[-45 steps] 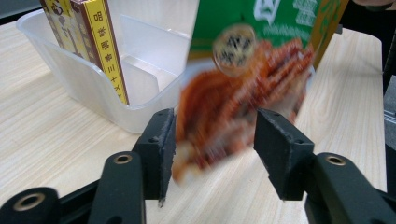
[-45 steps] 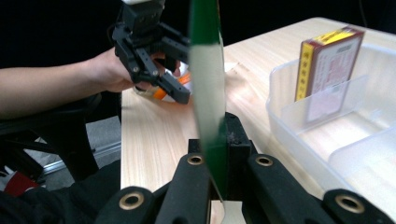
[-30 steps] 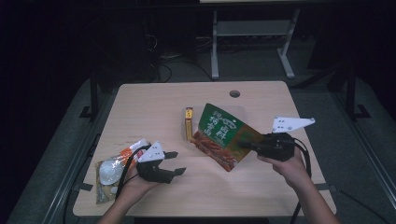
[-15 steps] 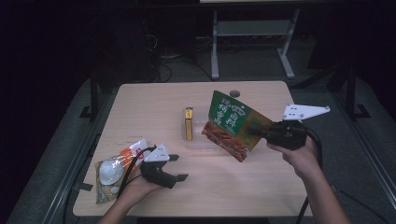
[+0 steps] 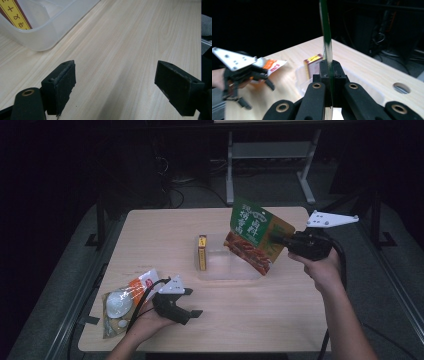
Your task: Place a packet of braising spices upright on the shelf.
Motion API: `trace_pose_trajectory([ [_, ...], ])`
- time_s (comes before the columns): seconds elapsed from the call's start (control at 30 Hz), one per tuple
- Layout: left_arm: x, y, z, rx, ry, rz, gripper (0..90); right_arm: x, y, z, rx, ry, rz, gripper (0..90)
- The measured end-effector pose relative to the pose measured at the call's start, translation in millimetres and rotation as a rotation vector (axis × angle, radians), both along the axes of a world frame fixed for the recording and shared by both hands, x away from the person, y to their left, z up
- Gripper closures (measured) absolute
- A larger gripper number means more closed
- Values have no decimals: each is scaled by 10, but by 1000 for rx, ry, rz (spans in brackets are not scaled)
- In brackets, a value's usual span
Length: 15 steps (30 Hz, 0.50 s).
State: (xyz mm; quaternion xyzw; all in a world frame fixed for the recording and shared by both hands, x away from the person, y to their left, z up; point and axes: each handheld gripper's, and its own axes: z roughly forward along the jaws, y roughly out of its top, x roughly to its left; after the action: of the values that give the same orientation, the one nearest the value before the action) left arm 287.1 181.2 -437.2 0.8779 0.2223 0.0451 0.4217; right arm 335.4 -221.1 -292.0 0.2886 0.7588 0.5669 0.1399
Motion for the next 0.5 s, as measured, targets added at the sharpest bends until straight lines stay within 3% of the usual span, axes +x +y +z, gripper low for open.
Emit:
trace_pose_trajectory([
  [0.23,2,-4,-4,6,1,-3,166,157,1,26,7,-16,-44,900],
  [0.5,8,-7,-15,22,-2,-16,166,407,50,-79,-1,17,-86,900],
])
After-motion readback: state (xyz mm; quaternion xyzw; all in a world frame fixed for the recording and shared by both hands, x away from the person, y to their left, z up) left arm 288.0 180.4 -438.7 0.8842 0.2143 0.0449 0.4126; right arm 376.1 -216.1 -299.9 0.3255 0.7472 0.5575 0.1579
